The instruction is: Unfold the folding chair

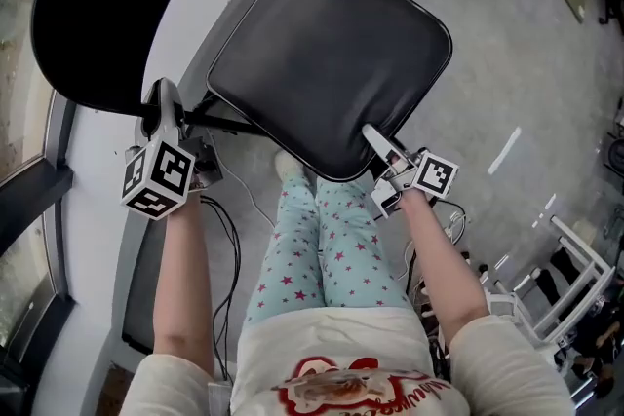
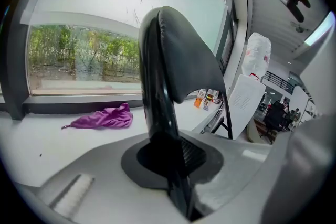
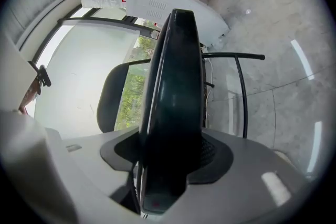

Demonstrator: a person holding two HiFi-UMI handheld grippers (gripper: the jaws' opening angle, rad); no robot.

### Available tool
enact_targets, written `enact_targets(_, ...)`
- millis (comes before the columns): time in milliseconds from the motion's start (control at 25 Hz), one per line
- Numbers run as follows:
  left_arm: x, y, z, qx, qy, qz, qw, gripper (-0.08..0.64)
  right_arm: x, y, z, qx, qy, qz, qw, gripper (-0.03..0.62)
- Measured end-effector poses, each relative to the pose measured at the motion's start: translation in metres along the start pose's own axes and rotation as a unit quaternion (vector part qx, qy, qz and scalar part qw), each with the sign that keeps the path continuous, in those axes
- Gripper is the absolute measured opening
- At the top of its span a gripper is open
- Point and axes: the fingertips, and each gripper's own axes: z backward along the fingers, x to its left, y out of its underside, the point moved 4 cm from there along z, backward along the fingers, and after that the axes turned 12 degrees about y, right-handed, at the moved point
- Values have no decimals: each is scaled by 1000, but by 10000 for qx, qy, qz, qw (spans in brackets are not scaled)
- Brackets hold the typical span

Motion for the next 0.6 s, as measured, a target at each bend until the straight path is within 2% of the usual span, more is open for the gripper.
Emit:
enact_targets(160,3,12,0,-189,-29,102,9998,32,-15,5,0,4,-259,-77,9996,255)
enact_targets(400,-7,28,1,-348,130,-54,9993,32,-50,9,0,74,-380,-211,9990,258)
enact_targets(600,-17,44,5,-510,-36,-284,9983,28,-75,14,-2,166,-610,-241,9977,258)
